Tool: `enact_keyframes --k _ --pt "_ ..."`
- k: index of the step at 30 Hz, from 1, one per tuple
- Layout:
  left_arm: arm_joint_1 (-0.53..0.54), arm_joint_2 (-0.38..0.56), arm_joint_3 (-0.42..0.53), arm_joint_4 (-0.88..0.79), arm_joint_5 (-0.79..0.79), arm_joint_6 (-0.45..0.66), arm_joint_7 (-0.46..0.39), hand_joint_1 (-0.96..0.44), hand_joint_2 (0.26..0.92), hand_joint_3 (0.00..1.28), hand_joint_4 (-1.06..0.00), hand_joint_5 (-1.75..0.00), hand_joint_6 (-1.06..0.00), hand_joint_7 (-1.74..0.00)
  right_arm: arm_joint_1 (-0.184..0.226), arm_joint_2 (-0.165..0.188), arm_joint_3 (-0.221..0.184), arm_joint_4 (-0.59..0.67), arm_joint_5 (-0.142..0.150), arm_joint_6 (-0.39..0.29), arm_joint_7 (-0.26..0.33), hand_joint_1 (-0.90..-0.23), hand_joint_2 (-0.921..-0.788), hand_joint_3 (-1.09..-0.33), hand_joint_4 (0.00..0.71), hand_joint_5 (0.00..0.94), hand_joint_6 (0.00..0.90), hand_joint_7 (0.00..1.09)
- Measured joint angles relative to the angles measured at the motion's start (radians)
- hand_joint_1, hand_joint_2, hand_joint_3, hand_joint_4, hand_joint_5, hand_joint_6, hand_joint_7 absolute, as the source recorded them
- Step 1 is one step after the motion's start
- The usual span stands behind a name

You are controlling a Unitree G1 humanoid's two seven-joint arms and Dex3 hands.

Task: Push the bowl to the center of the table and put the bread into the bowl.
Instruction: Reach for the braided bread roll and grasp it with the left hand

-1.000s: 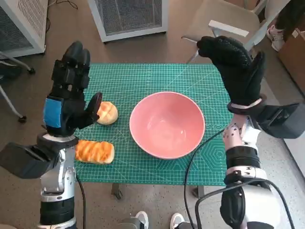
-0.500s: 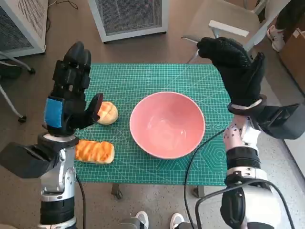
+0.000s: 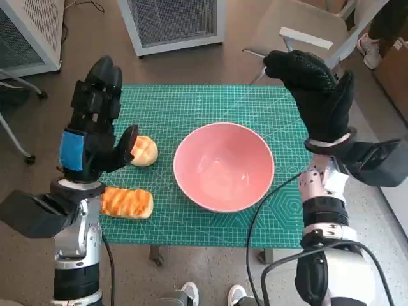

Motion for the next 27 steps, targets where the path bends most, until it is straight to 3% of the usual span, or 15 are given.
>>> enact_keyframes --k 27 --pt "0.000 0.000 0.000 -0.001 0.000 0.000 0.000 -0.37 0.752 0.61 0.00 0.00 0.00 -0.43 0.001 0.003 0.005 -0.003 0.010 0.003 0.000 -0.580 -0.921 -0.629 0.156 0.000 0.262 0.06"
